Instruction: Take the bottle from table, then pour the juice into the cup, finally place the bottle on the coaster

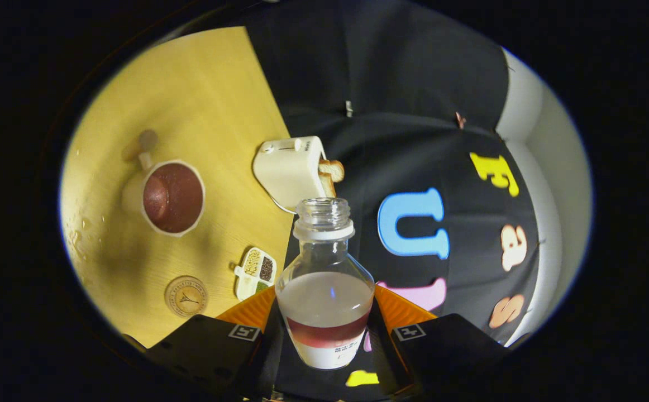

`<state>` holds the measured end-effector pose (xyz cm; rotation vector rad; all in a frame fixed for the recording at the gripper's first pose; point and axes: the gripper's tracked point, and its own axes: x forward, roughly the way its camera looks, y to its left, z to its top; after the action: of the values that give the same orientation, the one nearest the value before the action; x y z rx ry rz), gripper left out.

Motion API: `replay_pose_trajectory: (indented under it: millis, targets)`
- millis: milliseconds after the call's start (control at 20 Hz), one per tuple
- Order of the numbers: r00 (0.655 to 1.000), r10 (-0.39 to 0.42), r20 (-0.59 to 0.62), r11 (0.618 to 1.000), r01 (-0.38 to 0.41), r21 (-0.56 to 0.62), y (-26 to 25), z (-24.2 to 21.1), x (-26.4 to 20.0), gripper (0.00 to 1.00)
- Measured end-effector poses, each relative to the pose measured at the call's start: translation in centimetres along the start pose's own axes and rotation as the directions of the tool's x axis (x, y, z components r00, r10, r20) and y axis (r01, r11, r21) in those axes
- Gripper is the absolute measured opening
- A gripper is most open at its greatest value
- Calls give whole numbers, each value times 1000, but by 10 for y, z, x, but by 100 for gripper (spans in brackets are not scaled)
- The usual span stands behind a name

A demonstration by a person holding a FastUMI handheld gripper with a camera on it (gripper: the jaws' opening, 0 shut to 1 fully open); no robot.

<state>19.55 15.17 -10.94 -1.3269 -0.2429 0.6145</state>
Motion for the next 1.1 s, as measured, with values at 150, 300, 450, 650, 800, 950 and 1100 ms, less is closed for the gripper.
replay_pose_trajectory:
  millis: [150,300,450,650,800,950,1100]
  targets:
    - [997,-1,-73,967,20,255,-17,-27,-6,71]
    - [995,-16,-99,852,66,520,-24,-48,-9,72]
    - [995,-49,-88,690,97,718,-26,-55,-5,71]
    - [999,-8,-54,473,51,879,16,-67,13,71]
    - [996,-23,-85,275,88,957,43,-82,24,71]
    - [993,11,-115,164,112,980,79,-93,40,72]
    - [989,2,-148,164,145,976,91,-102,52,72]
